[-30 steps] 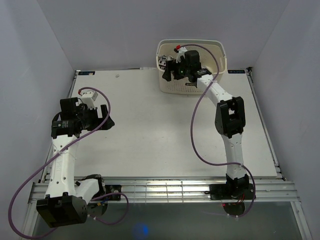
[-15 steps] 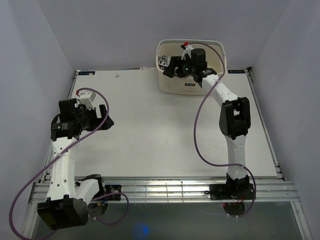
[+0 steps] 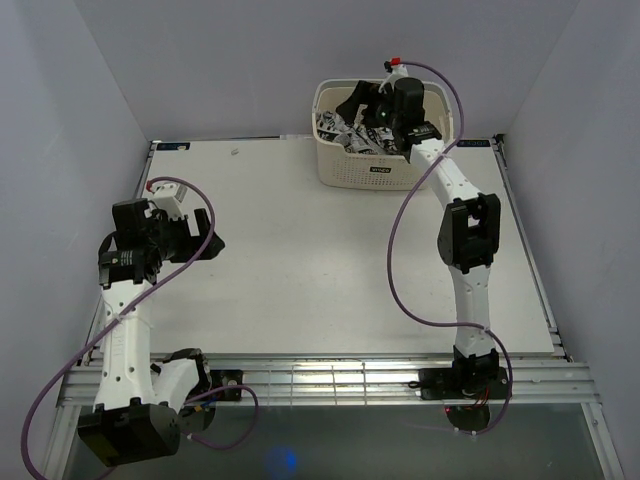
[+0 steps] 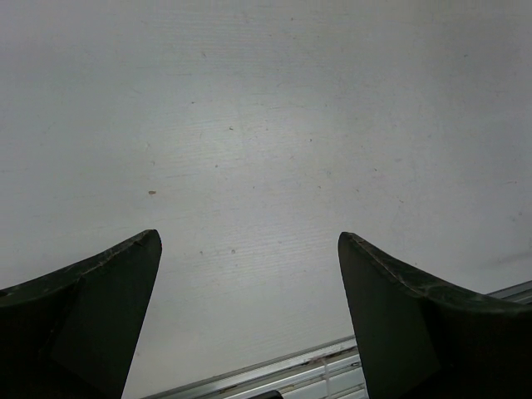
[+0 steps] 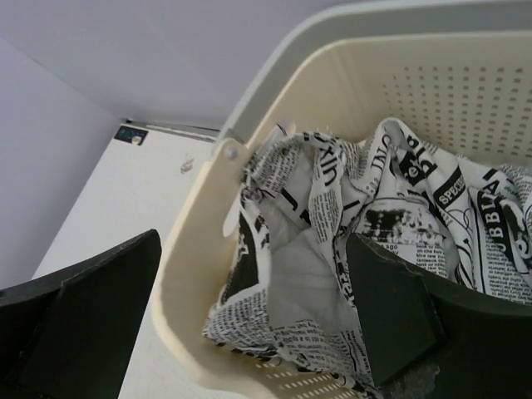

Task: Fold and stack the trousers
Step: Grab the trousers from the pile

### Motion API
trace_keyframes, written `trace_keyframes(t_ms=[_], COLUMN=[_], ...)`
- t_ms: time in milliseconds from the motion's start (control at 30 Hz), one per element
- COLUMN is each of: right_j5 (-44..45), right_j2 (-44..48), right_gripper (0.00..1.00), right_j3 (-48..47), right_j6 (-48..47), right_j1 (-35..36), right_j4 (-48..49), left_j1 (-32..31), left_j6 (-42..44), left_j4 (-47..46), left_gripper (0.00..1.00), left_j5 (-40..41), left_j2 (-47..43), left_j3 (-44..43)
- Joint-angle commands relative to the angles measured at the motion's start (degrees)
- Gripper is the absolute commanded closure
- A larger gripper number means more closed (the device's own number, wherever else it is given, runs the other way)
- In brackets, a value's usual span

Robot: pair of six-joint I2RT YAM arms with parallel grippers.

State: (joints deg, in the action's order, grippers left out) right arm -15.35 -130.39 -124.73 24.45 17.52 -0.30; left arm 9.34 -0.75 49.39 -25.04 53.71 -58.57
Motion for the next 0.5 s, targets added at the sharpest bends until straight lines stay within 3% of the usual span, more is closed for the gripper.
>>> trace_keyframes(t_ms=[0,233,400,467], right_j5=[1.2,1.0,0.5,0.9], right_j2=[-3.6,-8.6,-11.5,-12.4], right_gripper=[0.03,0.01,0.15,0.26], right_j3=[-0.4,-2.4,-2.6,-2.5], right_j6=[-1.0,-5.7,-7.4,-8.0], right_j1=[0.9,2.6,3.0,3.0], right_j4=[1.8,2.0,1.3,1.3], left_j1=[0.8,1.5,1.8,1.9], left_j6=[-0.5,-0.6,-0.7,-0.8], left_j4=[-0.8,-1.0,-1.1,-1.2], left_gripper=[0.02,0.02,0.02,0.02], left_j5=[-0.9,-0.9,-0.9,-0.6], left_j2=[-1.9,-2.3,-2.8,-3.0], left_j3=[0.1,0.2,0.3,0.5])
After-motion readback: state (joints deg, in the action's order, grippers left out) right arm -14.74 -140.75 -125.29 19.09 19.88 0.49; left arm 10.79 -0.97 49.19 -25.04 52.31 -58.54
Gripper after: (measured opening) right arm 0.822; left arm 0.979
